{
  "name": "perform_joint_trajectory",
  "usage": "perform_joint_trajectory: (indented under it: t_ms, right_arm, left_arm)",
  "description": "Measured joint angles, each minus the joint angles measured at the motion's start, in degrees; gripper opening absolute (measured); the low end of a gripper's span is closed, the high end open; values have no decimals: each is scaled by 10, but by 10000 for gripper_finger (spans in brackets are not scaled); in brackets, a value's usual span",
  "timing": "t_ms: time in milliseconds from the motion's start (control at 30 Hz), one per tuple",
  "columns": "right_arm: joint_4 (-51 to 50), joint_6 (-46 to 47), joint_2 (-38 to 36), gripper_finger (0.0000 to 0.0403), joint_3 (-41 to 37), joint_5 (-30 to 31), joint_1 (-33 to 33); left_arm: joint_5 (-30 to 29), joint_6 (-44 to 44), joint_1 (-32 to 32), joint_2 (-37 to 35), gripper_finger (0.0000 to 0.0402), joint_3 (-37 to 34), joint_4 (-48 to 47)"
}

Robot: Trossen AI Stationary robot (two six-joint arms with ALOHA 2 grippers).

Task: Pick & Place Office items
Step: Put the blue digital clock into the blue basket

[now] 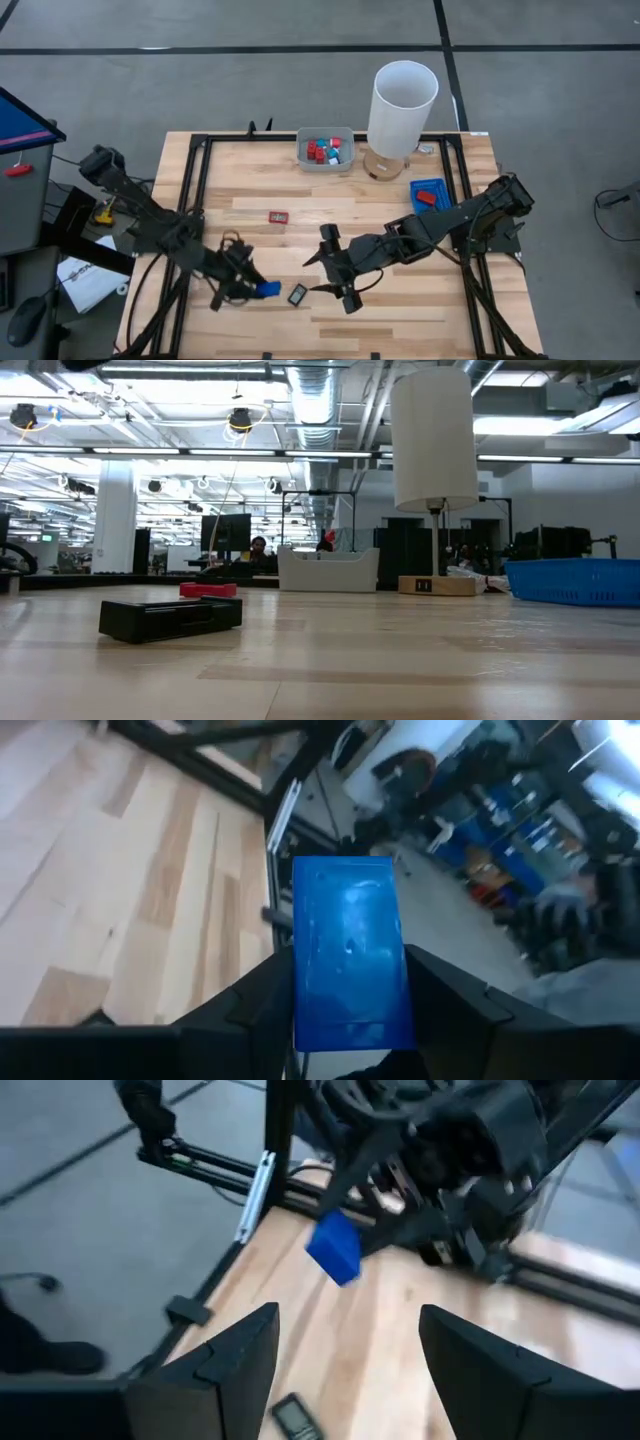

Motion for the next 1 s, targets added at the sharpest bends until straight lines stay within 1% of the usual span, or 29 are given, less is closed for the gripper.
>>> perform_joint_trajectory:
  t_ms: [167,267,400,567,667,800,867,933,1000]
  right_arm:
    - [5,-36,0,234,6,44,1]
    - [20,-52,2,234,6,57,-5]
    - [42,-75,7,234,5,61,-8]
    - [46,-77,6,234,6,58,-15]
    - [57,-84,6,234,6,44,-17]
    - [68,-86,26,234,4,23,-22]
    - [91,-86,42,234,8,10,-24]
    - [94,-91,45,234,10,11,-22]
    - [120,-92,52,234,13,11,-22]
  left_arm:
    - [52,-5,59,-25,155,0,52]
    - [66,-14,82,-17,163,0,74]
    - [85,-21,96,0,169,0,105]
    - [87,-35,100,13,157,0,123]
    - [89,-36,104,15,163,0,121]
    - [89,-35,111,15,171,0,136]
    - [89,-35,114,15,167,0,137]
    - [89,-36,115,14,161,0,140]
    - [88,-36,115,14,158,0,142]
